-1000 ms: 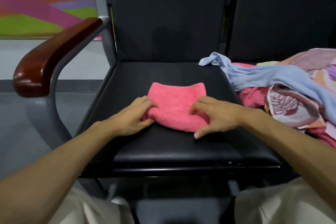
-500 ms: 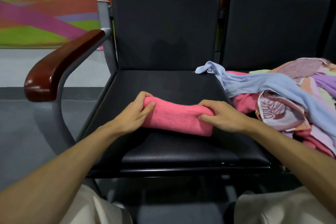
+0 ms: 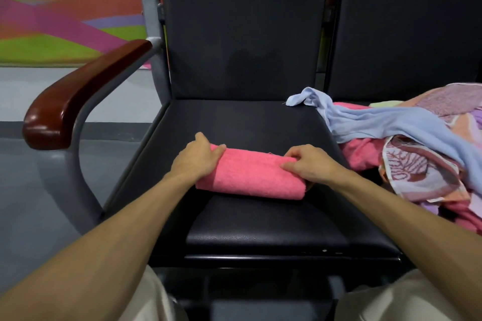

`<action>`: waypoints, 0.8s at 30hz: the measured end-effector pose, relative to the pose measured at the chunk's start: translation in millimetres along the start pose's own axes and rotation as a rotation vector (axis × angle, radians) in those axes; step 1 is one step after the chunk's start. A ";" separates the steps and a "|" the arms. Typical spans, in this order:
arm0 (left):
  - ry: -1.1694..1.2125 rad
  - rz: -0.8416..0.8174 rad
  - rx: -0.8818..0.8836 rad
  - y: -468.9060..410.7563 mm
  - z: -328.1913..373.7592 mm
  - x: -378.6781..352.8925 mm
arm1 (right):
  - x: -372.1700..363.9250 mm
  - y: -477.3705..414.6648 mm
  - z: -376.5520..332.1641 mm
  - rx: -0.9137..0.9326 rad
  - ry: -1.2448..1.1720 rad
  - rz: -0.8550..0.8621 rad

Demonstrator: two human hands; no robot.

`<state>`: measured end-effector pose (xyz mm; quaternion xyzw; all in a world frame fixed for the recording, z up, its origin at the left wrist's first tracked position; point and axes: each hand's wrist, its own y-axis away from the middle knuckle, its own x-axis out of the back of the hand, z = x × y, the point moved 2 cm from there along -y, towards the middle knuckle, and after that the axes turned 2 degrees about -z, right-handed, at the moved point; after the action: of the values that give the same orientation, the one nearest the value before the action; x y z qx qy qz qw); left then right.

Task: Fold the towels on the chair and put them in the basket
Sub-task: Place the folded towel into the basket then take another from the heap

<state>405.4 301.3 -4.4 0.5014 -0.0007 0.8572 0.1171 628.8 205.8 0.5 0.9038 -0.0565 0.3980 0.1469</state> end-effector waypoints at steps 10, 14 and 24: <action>-0.130 -0.439 0.047 15.6 -4.3 12.1 | 15.9 -0.6 -3.4 0.103 0.219 -0.195; 0.240 -0.414 -0.034 26.0 4.5 5.3 | 19.3 15.5 -5.5 0.101 0.301 -0.375; 0.767 -0.494 -0.421 62.6 24.8 23.1 | 17.0 57.5 6.1 0.112 -0.005 -0.580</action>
<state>403.2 242.2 35.0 0.1008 -0.0119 0.9077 0.4072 632.0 149.6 21.7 0.8897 0.2259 0.3398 0.2045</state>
